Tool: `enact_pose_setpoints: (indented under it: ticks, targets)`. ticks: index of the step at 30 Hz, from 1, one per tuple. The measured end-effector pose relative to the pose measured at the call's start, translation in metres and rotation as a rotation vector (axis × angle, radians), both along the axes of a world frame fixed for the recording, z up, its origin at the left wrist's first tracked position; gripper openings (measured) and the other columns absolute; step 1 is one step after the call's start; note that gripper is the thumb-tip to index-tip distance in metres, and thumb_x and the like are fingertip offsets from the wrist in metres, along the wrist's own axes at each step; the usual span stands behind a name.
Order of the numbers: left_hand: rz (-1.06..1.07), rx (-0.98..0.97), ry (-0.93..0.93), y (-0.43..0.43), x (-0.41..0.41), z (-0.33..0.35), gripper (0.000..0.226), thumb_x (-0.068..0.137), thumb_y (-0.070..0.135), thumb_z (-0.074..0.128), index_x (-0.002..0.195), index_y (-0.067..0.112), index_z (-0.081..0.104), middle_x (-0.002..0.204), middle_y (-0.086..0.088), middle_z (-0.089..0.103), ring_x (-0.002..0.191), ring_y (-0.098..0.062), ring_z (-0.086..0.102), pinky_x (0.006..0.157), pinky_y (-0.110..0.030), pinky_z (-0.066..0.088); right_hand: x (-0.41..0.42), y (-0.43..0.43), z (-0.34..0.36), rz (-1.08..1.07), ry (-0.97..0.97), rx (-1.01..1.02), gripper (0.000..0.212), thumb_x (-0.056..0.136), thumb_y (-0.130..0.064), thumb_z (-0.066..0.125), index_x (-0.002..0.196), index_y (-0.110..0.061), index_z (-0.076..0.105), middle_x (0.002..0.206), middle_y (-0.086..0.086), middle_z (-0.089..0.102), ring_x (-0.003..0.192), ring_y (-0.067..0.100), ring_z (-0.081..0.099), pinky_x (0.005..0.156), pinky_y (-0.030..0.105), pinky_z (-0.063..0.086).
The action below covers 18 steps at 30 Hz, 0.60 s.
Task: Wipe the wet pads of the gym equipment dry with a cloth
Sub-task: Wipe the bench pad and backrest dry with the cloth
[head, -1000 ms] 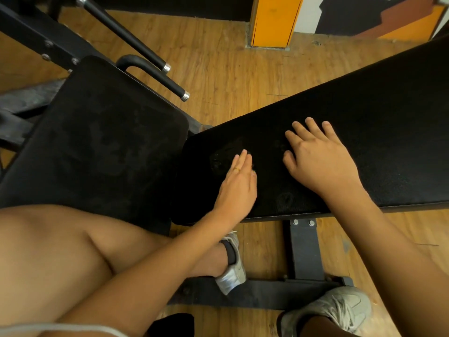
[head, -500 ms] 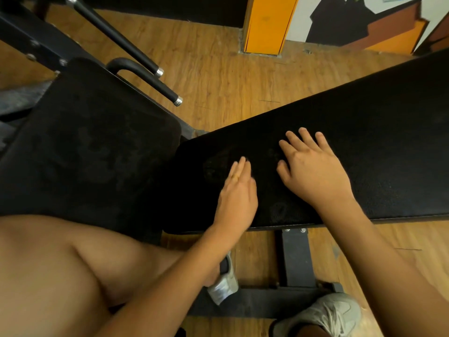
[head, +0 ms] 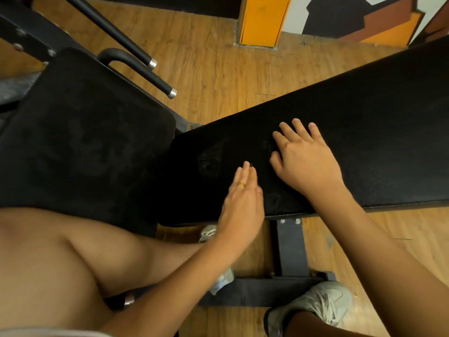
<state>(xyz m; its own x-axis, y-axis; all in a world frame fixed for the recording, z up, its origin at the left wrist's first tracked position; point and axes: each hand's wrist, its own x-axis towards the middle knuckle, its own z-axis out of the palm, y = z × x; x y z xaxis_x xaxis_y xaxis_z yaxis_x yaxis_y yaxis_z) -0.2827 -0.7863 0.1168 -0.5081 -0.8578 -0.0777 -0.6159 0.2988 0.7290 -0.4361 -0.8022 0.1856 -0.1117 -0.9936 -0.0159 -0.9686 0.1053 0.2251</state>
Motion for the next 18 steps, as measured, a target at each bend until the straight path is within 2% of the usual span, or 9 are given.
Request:
enact_pose_setpoints:
  ticks: [4, 9, 18]
  targets:
    - [-0.097, -0.072, 0.061, 0.049, -0.008, 0.005, 0.055, 0.110, 0.020, 0.029, 0.161, 0.009, 0.013, 0.169, -0.001, -0.002, 0.154, -0.010, -0.009, 0.126, -0.030, 0.007, -0.001, 0.002, 0.001, 0.006, -0.003, -0.009, 0.053, 0.103, -0.036, 0.040, 0.148, -0.008, 0.046, 0.157, 0.016, 0.040, 0.150, 0.035, 0.028, 0.122, 0.054, 0.020]
    - [-0.149, -0.103, 0.049, 0.038, 0.005, -0.006, 0.054, 0.110, 0.021, 0.027, 0.160, 0.012, 0.010, 0.169, 0.001, -0.001, 0.154, -0.007, -0.008, 0.124, -0.024, 0.003, 0.000, 0.002, 0.001, 0.003, -0.011, -0.012, 0.052, 0.103, -0.035, 0.041, 0.148, -0.009, 0.046, 0.157, 0.015, 0.040, 0.150, 0.034, 0.028, 0.123, 0.053, 0.020]
    - [0.124, 0.046, -0.003, -0.014, 0.035, -0.035, 0.051, 0.110, 0.019, 0.030, 0.159, 0.008, 0.022, 0.168, -0.005, 0.016, 0.155, -0.013, 0.007, 0.123, -0.025, 0.012, -0.001, 0.002, 0.000, 0.003, -0.027, -0.023, 0.052, 0.103, -0.036, 0.040, 0.148, -0.010, 0.046, 0.157, 0.014, 0.040, 0.150, 0.033, 0.027, 0.123, 0.052, 0.020]
